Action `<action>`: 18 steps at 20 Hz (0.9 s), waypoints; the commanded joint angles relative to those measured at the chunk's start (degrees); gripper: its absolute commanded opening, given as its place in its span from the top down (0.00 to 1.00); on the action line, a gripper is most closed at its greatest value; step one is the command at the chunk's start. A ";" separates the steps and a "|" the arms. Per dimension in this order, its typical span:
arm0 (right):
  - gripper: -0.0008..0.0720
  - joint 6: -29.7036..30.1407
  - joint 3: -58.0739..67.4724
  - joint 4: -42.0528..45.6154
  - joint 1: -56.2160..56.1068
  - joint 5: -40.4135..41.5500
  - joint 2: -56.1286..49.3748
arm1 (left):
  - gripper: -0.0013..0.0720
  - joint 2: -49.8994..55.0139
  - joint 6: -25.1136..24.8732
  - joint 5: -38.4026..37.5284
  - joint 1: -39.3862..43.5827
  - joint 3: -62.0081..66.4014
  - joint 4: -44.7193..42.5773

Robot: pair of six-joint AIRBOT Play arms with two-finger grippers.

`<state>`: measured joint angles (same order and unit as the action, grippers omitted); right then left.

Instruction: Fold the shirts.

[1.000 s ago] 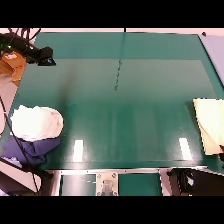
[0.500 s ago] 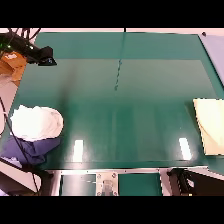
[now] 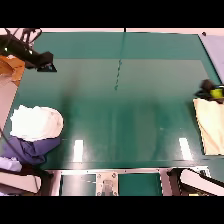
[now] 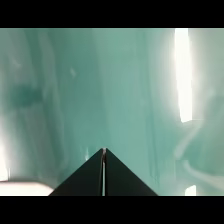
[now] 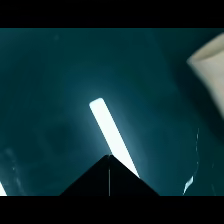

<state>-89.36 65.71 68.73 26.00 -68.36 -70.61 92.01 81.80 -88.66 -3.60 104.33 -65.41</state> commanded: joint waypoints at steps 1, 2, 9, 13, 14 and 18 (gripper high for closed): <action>0.97 0.04 -5.18 1.44 -16.46 1.29 0.20 | 0.96 -9.33 0.70 2.49 3.04 -15.52 -3.48; 0.97 0.04 -7.19 1.42 -19.04 1.03 0.66 | 0.96 -13.53 1.14 4.24 3.87 -22.32 -3.43; 0.97 -0.09 -11.23 2.21 -31.26 4.48 3.61 | 0.96 -32.35 5.22 12.72 5.31 -46.05 -4.07; 0.97 -1.90 -11.23 0.22 -32.41 4.28 3.56 | 0.96 -32.39 5.22 12.59 5.31 -46.01 -4.00; 0.97 -1.90 -11.23 0.31 -32.39 4.31 3.56 | 0.96 -32.39 5.22 12.63 5.31 -46.01 -4.02; 0.97 -1.90 -11.23 0.31 -32.37 4.28 3.56 | 0.96 -32.39 5.16 13.20 5.31 -46.01 -4.07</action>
<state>-90.98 54.52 69.25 -6.00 -64.18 -67.09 59.88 86.94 -75.94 1.69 58.67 -69.41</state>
